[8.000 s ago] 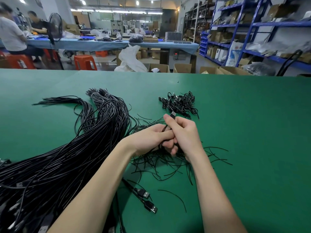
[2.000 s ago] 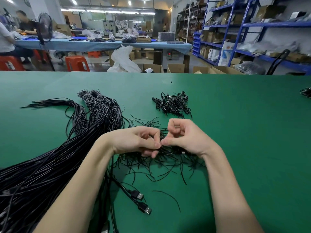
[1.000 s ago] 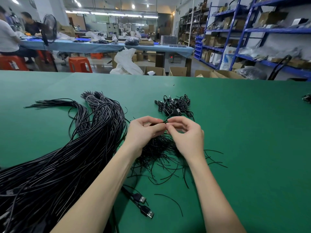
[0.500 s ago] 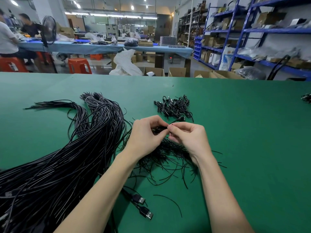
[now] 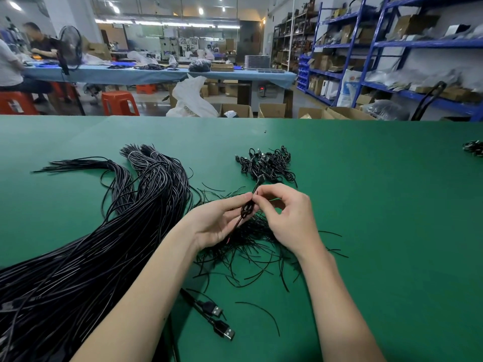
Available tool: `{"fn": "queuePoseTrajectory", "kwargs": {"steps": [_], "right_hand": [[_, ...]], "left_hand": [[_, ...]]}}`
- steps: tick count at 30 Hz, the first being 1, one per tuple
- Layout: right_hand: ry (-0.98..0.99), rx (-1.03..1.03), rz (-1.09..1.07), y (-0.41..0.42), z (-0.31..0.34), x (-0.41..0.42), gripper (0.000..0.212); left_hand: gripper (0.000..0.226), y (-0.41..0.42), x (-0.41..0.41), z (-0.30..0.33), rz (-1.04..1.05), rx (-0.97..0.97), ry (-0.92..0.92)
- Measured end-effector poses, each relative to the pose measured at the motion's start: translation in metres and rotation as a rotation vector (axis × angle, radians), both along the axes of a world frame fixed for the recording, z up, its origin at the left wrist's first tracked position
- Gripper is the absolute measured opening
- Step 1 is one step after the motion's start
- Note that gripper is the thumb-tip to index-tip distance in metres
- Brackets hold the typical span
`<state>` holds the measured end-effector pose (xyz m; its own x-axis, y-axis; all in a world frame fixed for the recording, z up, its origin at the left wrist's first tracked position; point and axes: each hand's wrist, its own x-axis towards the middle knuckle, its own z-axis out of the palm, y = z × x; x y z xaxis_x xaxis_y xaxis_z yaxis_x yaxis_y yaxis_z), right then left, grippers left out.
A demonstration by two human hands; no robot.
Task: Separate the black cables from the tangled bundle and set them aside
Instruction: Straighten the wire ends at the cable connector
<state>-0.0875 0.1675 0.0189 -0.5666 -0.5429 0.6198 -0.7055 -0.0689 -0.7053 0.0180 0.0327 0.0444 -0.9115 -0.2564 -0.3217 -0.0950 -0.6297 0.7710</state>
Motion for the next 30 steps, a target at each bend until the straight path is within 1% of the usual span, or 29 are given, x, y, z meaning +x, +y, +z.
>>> {"fn": "queuePoseTrajectory", "kwargs": {"steps": [1,3,5,7,10,11,12,15,17,19,20,23,26,27,28,30], "right_hand": [[0.018,-0.013,0.004,0.000,0.001,0.000,0.014],[0.004,-0.036,0.026,0.000,0.002,0.000,0.014],[-0.025,-0.050,0.050,0.001,0.003,0.000,0.014],[-0.037,-0.055,0.043,0.002,0.004,0.000,0.016],[-0.095,-0.046,0.032,0.002,0.006,0.001,0.017],[-0.140,-0.038,0.042,0.003,0.007,0.001,0.018],[-0.196,-0.030,0.055,0.003,0.008,0.001,0.018],[-0.374,0.011,0.089,0.005,0.011,-0.001,0.013],[-0.529,0.025,0.116,0.006,0.010,0.000,0.009],[-0.662,0.047,0.138,0.007,0.009,0.001,0.007],[-0.690,0.068,0.149,0.008,0.009,0.001,0.006],[-0.694,0.104,0.161,0.011,0.011,0.000,0.006],[-0.693,0.115,0.116,0.011,0.012,-0.001,0.003],[-0.743,0.122,0.133,0.011,0.012,-0.002,0.004],[-0.844,0.118,0.171,0.011,0.012,-0.003,0.005],[-1.178,0.067,0.278,0.009,0.011,-0.004,0.007]], "left_hand": [[0.018,0.000,0.000,0.000,-0.025,0.059,0.000],[0.013,-0.003,0.001,-0.003,-0.070,0.069,-0.011],[0.014,-0.005,0.002,-0.004,-0.102,-0.004,-0.043],[0.019,-0.007,0.002,-0.007,-0.077,-0.094,-0.061],[0.007,-0.010,0.002,-0.010,-0.028,-0.195,0.011],[0.009,-0.011,0.002,-0.010,-0.026,-0.237,0.043],[0.014,-0.012,0.002,-0.010,-0.022,-0.284,0.067],[0.045,-0.016,0.004,-0.011,0.010,-0.491,0.103],[0.054,-0.017,0.006,-0.012,0.040,-0.657,0.119],[0.048,-0.018,0.007,-0.011,0.046,-0.827,0.138],[0.043,-0.018,0.008,-0.010,0.043,-0.885,0.154],[0.031,-0.017,0.008,-0.008,0.054,-0.950,0.180],[0.027,-0.013,0.006,-0.009,0.099,-0.987,0.176],[0.027,-0.012,0.007,-0.008,0.100,-1.006,0.184],[0.025,-0.012,0.007,-0.007,0.085,-1.048,0.201],[0.020,-0.011,0.008,-0.005,0.069,-1.254,0.248]]}}
